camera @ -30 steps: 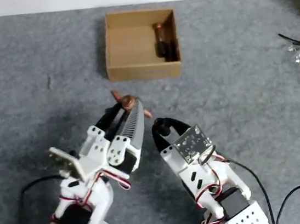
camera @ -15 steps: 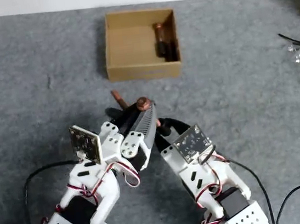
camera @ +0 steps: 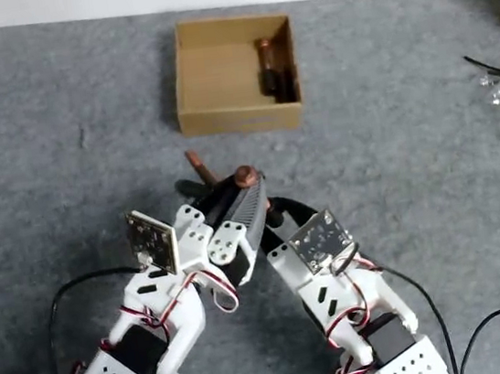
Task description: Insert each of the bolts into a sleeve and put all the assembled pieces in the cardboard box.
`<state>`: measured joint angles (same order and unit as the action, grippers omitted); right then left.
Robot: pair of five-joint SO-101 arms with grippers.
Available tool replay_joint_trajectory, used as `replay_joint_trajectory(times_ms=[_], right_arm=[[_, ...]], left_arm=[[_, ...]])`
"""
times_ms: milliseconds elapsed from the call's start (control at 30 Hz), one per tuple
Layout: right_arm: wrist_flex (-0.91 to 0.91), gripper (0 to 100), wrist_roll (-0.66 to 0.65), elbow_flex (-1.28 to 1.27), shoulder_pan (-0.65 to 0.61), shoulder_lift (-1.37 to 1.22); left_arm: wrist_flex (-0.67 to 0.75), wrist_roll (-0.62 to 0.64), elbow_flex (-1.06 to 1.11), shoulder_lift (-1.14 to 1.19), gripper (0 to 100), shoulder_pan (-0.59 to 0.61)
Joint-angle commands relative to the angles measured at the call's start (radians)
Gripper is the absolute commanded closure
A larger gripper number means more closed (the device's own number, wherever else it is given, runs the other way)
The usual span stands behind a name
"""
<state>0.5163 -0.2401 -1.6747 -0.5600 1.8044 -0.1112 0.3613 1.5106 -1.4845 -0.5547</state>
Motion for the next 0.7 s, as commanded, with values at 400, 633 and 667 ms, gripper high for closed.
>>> replay_joint_trajectory(times_ms=[400, 633, 667], right_arm=[[-0.021, 99.3, -0.009, -0.145, 0.013, 0.022], [-0.021, 99.3, -0.011, -0.145, 0.013, 0.022], [-0.021, 99.3, -0.011, -0.145, 0.013, 0.022]], left_arm=[[-0.066, 0.003, 0.028, 0.002, 99, -0.068], [-0.069, 0.003, 0.030, 0.002, 99, -0.053], [-0.069, 0.003, 0.030, 0.002, 97, -0.051]])
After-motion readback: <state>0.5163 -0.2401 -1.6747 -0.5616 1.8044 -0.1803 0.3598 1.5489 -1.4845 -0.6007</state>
